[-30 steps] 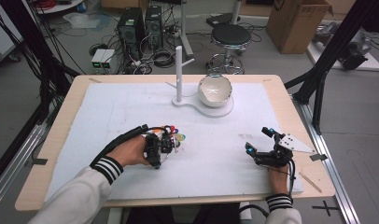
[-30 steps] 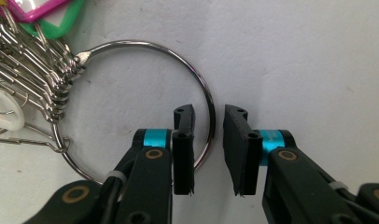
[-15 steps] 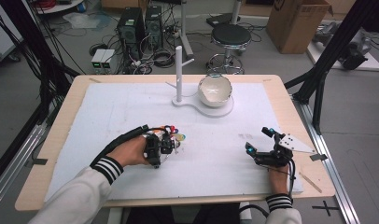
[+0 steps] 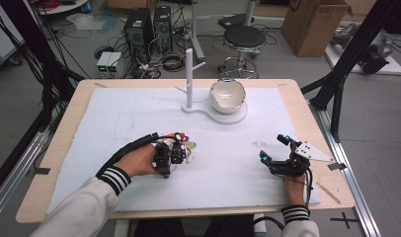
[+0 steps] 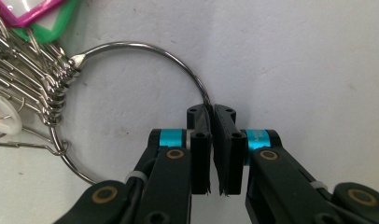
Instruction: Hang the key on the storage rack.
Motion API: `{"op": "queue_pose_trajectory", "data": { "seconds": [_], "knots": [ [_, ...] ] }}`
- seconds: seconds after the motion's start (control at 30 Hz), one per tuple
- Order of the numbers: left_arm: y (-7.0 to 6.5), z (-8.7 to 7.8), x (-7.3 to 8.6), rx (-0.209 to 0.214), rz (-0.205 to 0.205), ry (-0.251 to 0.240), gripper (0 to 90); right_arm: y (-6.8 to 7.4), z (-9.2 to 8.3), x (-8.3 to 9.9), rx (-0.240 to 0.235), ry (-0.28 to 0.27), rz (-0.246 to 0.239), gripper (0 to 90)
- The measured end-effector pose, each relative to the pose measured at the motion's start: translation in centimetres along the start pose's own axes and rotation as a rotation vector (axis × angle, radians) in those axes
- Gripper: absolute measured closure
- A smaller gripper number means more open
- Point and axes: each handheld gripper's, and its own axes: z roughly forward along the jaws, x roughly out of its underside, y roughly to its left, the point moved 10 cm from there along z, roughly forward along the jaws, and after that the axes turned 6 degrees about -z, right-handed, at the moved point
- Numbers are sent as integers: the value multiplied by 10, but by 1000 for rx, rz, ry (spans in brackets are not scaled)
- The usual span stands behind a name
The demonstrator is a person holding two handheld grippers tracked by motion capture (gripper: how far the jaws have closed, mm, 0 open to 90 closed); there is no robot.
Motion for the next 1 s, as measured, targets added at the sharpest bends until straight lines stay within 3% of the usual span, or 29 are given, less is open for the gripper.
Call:
{"op": "queue_pose_trajectory", "data": {
  "seconds": [0.2, 0.5, 0.73, 1.0],
  "knots": [
    [0, -3, 2, 4, 3, 7, 850, 0, 0, 0, 1, 1, 0, 9],
    [1, -10, 2, -29, 21, -24, 852, 0, 0, 0, 1, 0, -7, 10],
    [10, -24, 5, -62, 0, -90, 867, 0, 0, 0, 0, 0, -5, 9],
    [32, -53, 8, -119, -62, -224, 870, 0, 0, 0, 1, 1, -3, 9]
  ]
}}
